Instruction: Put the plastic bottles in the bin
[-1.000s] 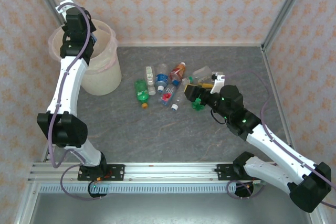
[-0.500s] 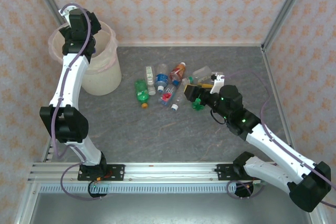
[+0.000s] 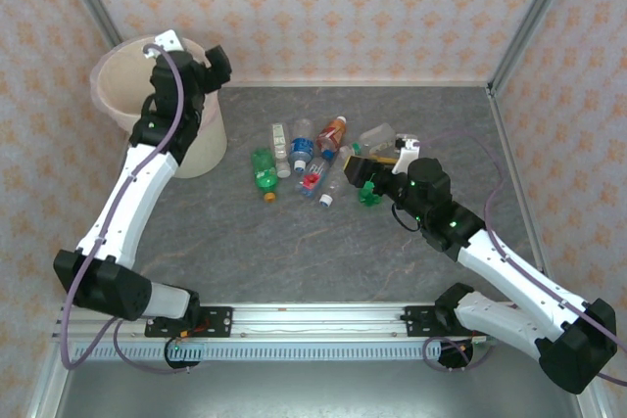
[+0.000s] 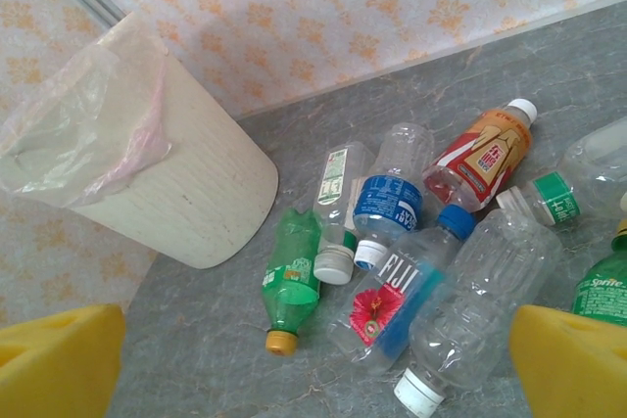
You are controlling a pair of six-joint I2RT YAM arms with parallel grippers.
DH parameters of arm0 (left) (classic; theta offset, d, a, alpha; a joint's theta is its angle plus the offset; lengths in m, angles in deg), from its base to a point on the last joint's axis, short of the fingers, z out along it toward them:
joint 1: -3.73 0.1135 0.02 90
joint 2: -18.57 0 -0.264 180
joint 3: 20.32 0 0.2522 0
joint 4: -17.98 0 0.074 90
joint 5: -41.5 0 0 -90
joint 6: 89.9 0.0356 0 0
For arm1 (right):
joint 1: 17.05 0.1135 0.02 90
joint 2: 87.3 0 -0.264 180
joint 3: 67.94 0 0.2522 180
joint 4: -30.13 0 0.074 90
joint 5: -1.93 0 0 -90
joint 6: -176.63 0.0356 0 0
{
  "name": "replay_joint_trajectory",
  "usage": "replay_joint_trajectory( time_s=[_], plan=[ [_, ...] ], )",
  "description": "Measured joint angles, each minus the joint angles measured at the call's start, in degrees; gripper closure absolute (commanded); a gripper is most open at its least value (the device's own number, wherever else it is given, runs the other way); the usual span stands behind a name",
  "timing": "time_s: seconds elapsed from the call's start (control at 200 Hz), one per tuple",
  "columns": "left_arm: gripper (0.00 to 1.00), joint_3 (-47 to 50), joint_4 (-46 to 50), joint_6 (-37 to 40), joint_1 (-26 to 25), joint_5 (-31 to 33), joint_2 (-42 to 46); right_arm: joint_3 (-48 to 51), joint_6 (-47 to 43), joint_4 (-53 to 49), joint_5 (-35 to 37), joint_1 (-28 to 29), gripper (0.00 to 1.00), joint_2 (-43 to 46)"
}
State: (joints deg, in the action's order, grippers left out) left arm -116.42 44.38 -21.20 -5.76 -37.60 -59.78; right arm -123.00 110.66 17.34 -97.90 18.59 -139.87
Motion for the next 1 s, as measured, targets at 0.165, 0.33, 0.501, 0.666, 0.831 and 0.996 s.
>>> replay_joint_trajectory(
  time_s=[0.165,0.33,0.501,0.666,0.831,0.996],
  plan=[
    [0.01,9.6,-2.49,-2.73,-2.56,-2.36,4.68,0.0,1.29,0.0,1.9,0.0,0.0,-0.81],
    [0.01,17.27,-5.75,-4.2,-7.3,-4.81,8.61,0.0,3.3,-0.02,4.92,-0.02,0.0,-3.78],
    [0.01,24.85,-9.16,-4.9,-12.5,-6.64,11.72,0.04,5.27,-0.04,7.98,-0.44,0.0,-6.75],
    [0.01,30.95,-10.97,-5.31,-17.27,-7.28,13.79,0.04,6.82,-0.09,9.68,-3.17,0.0,-9.92],
    [0.01,35.76,-13.51,-5.92,-20.35,-7.93,15.69,0.04,8.04,-0.07,9.77,-8.0,0.02,-13.46],
    [0.01,40.22,-16.09,-6.43,-21.42,-9.09,17.51,-1.09,9.73,0.26,6.86,-12.79,0.06,-19.74]
  ],
)
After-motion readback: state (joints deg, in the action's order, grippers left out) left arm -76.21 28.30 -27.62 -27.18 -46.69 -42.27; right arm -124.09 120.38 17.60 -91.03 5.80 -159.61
